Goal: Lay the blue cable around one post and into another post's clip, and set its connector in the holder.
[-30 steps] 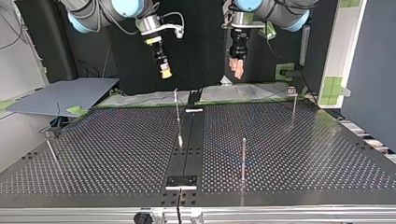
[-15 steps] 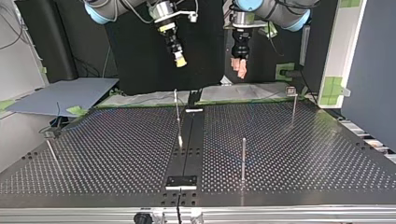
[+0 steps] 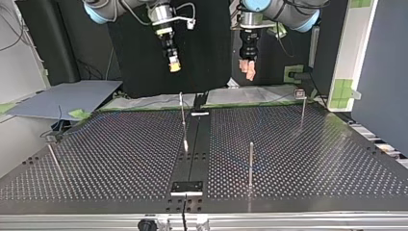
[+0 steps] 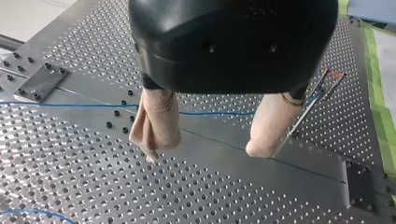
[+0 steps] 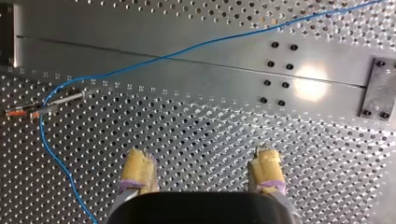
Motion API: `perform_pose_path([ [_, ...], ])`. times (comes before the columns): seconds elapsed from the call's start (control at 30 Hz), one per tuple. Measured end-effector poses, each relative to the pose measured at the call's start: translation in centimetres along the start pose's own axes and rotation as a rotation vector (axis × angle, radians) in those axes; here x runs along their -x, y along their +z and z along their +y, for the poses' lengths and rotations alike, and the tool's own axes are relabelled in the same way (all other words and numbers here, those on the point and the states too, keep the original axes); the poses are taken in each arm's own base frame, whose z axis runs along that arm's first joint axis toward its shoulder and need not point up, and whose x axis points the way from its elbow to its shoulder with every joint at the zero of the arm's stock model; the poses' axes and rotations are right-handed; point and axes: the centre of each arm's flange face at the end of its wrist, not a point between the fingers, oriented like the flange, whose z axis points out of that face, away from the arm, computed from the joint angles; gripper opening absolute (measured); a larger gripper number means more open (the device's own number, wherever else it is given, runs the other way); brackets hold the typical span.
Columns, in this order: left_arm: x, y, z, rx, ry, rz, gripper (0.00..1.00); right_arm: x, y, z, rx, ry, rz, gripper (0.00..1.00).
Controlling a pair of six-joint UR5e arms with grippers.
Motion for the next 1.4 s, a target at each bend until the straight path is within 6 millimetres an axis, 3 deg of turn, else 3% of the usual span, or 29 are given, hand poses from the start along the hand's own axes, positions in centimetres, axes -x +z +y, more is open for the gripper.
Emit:
perform_pose_path([
  [0.43, 0.0, -0.1, 0.0, 0.004, -0.005, 0.000, 1.00, 4.6, 1.1, -1.5, -0.030, -0.071, -0.075, 1.00],
  [1.4, 0.0, 0.0, 0.1, 0.008, -0.006, -0.001, 1.00, 4.9, 0.9, -2.0, -0.041, -0.078, -0.080, 1.00],
])
